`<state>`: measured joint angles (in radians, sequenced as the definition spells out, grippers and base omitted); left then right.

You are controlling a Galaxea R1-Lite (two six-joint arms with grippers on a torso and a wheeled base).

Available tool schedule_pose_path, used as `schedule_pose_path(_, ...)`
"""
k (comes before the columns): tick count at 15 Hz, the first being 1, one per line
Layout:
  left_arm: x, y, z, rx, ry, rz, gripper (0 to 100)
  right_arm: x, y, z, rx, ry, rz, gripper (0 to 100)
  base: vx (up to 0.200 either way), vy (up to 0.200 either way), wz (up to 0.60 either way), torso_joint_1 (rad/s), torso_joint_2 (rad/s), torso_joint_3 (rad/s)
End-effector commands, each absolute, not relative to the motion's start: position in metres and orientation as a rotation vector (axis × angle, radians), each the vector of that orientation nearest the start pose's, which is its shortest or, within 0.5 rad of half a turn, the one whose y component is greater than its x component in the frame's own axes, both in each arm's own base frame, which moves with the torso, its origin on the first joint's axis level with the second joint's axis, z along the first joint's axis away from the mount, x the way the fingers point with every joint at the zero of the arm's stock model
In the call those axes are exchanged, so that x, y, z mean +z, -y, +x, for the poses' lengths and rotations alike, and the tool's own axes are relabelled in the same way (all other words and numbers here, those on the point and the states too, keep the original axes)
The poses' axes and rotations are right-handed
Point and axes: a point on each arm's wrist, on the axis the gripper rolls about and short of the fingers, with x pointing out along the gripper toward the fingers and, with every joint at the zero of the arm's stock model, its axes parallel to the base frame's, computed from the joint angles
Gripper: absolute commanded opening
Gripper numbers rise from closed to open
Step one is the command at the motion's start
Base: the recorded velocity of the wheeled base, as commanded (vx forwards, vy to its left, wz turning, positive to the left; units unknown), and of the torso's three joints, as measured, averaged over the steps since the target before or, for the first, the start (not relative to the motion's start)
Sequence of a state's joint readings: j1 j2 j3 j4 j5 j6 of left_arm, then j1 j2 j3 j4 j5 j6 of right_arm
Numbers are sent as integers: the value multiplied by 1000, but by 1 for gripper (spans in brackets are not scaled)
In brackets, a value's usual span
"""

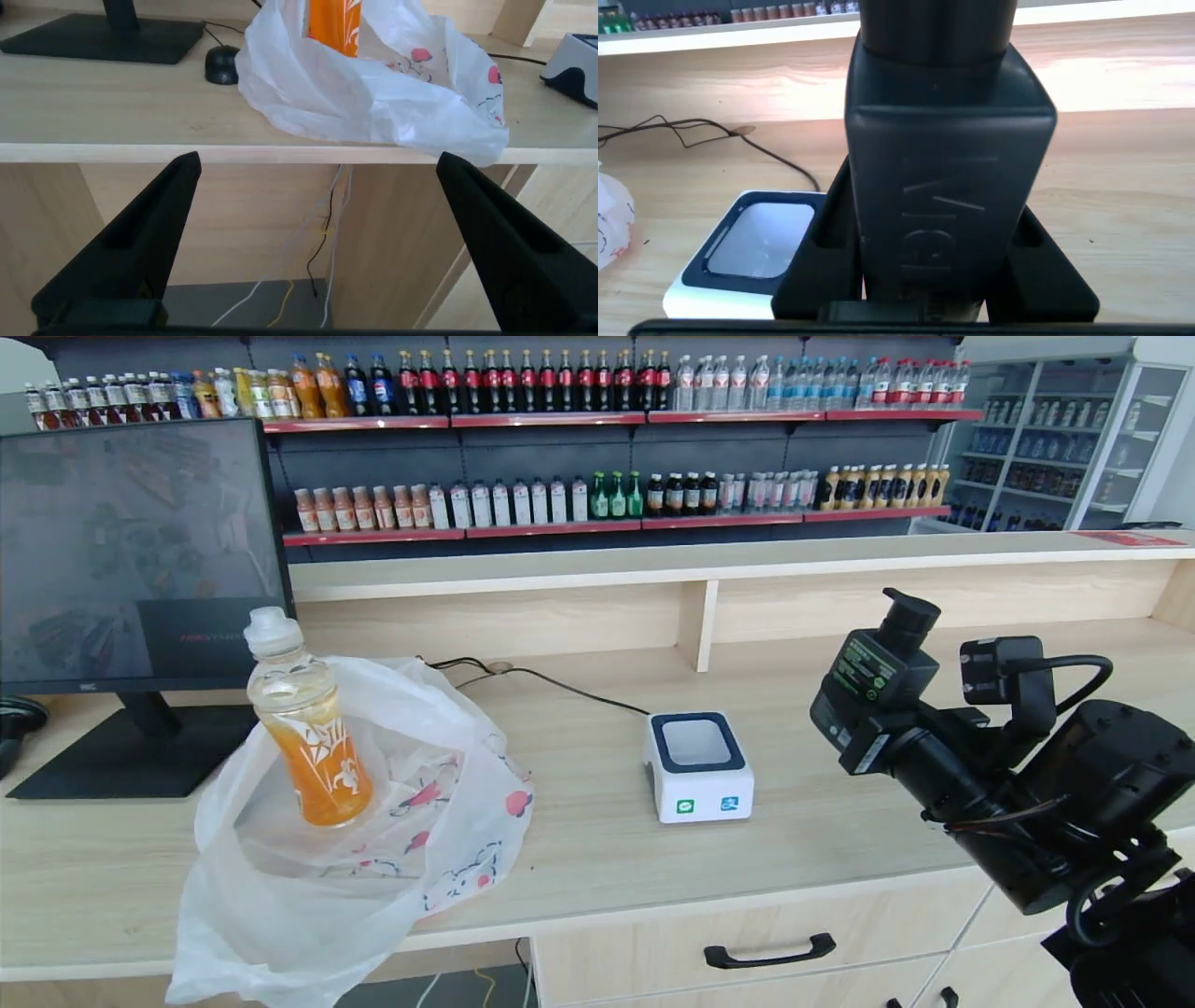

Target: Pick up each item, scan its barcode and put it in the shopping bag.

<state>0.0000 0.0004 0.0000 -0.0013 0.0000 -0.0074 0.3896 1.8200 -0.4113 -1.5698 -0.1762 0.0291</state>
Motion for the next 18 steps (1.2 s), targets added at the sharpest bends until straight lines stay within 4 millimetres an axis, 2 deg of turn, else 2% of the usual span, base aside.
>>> schedule_pose_path(1,76,0,-23,0,2,-8,100,147,-102,258,215,152,74,0,0,200,0,12,2,7)
schedule_pose_path(4,76,0,-23,0,2,-5,100,149,-103,257,221,159,75,0,0,200,0,1,2,2)
schedule_pose_path(7,76,0,-23,0,2,-5,100,150,-104,257,264,167,54,0,0,0,0,0,0,0)
schedule_pose_path(9,76,0,-23,0,2,-5,100,152,-104,257,294,190,-48,0,0,0,0,0,0,0)
schedule_pose_path(11,76,0,-23,0,2,-5,100,148,-110,264,312,204,-171,0,0,0,0,0,0,0)
schedule_pose_path(14,76,0,-23,0,2,-5,100,141,-117,277,490,287,-428,0,0,0,0,0,0,0)
schedule_pose_path(16,76,0,-23,0,2,-5,100,140,-120,291,520,332,-495,0,0,0,0,0,0,0)
schedule_pose_path(18,76,0,-23,0,3,-5,100,135,-113,307,538,361,-568,0,0,0,0,0,0,0)
